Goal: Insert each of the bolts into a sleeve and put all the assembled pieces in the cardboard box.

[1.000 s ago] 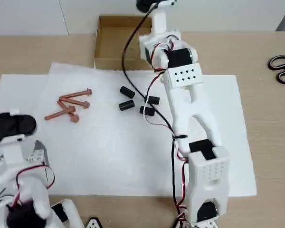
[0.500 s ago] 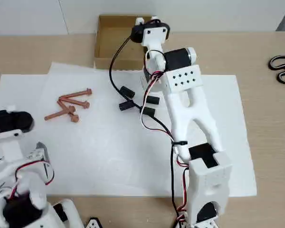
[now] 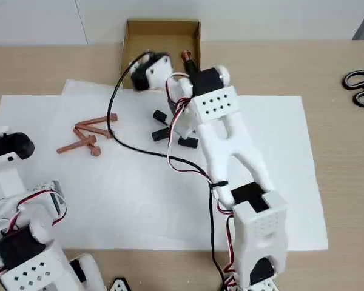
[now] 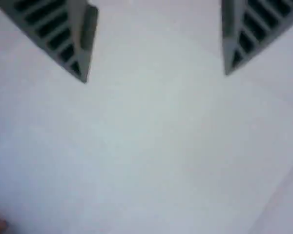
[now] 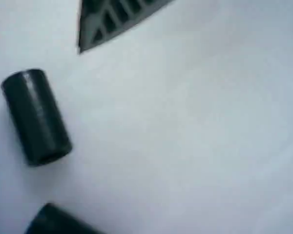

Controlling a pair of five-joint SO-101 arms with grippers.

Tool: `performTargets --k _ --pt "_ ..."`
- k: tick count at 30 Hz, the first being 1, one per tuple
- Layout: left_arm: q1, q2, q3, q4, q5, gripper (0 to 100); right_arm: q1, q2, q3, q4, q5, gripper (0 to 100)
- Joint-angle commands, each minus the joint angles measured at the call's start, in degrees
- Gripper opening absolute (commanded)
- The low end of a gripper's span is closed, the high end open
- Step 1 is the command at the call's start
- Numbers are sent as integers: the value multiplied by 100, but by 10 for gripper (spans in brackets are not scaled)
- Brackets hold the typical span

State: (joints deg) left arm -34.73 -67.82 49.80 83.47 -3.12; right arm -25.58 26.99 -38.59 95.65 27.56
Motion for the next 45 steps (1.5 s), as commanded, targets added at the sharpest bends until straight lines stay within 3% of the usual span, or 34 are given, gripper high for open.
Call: performTargets --k 1,28,34,39,45 --pt "-18 26 -189 -158 18 171 4 215 18 22 299 192" --pt "-18 26 -189 -158 18 171 -92 1789 -9 -716 492 186" --pt "-18 26 -180 -158 18 171 -57 1763 -9 -602 457 9" --pt "-18 26 -224 -149 18 171 40 1763 -721 48 457 2" --pt "-9 79 -400 -62 -9 172 180 1165 -1037 119 185 3"
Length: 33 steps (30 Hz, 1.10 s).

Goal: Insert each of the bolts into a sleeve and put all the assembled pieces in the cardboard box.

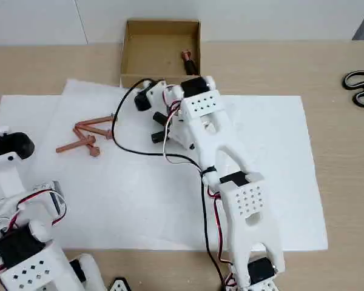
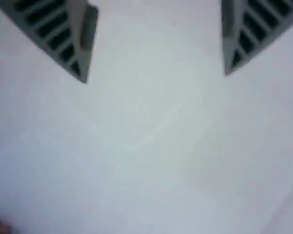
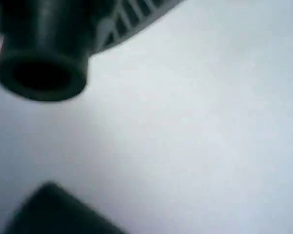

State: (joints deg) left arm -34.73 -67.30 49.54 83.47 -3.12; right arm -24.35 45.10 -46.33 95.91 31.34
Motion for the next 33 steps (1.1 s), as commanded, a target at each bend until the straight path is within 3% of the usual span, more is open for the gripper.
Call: performTargets --k 1,5,12,20,26,33 --pt "0 35 -505 0 -18 173 57 -866 -229 92 -281 3" --pt "70 536 -1138 246 -440 171 13 -1701 176 84 -378 3" --pt "791 3218 -2914 193 -642 171 57 -2659 1037 66 -492 3" --pt "1644 6963 -5464 193 -2233 171 57 -3477 1899 57 -958 3" --pt "1820 8897 -7108 237 -4475 171 57 -3987 2611 48 -1002 3" --pt "2066 10453 -8804 237 -5169 171 207 -4145 2743 48 -993 3"
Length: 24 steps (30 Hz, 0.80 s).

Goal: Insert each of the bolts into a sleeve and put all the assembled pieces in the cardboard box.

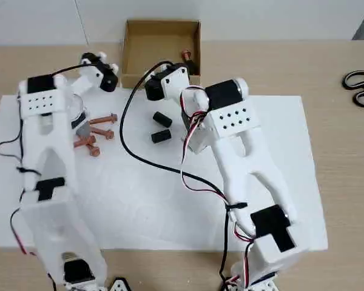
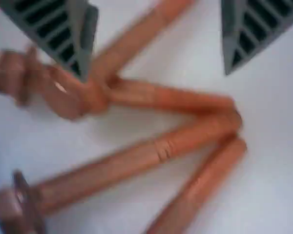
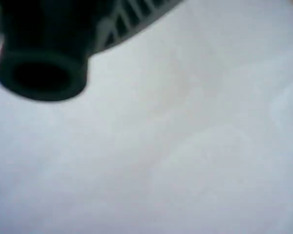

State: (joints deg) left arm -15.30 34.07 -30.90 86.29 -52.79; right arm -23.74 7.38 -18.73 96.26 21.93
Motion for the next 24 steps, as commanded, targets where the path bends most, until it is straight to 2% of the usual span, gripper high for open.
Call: performTargets --k 1,10,24 --pt "149 484 -945 -44 -202 171 189 -374 -9 13 -53 3" --pt "536 1556 -2299 -70 -211 171 268 -374 -9 22 -53 3" --pt "624 3042 -3662 -62 -193 170 251 -374 -9 22 -53 3"
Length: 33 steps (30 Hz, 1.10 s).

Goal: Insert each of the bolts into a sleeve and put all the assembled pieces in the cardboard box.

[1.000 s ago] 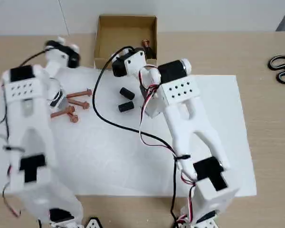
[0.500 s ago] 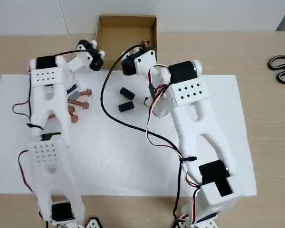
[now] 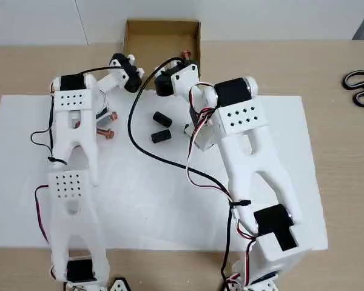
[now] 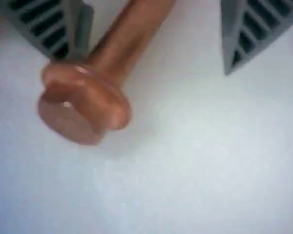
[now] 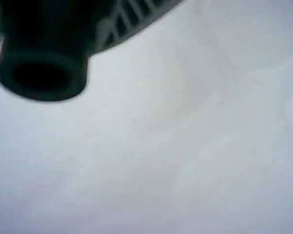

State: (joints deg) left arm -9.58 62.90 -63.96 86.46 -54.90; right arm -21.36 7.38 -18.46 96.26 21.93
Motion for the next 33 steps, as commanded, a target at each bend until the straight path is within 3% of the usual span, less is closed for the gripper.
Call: performTargets --k 1,4,10,16,22,33 --pt "53 237 -435 -70 18 170 13 -374 -35 22 -53 3" --pt "53 413 -576 -70 26 153 13 -374 -35 22 -53 3" --pt "158 484 -602 -35 44 3 13 -374 -35 13 -53 3" --pt "299 448 -681 422 35 6 13 -374 -35 13 -53 3" --pt "308 457 -1842 1407 53 6 4 -374 -35 4 -53 3" --pt "308 440 -3108 1407 1477 6 4 -374 -35 4 -53 3"
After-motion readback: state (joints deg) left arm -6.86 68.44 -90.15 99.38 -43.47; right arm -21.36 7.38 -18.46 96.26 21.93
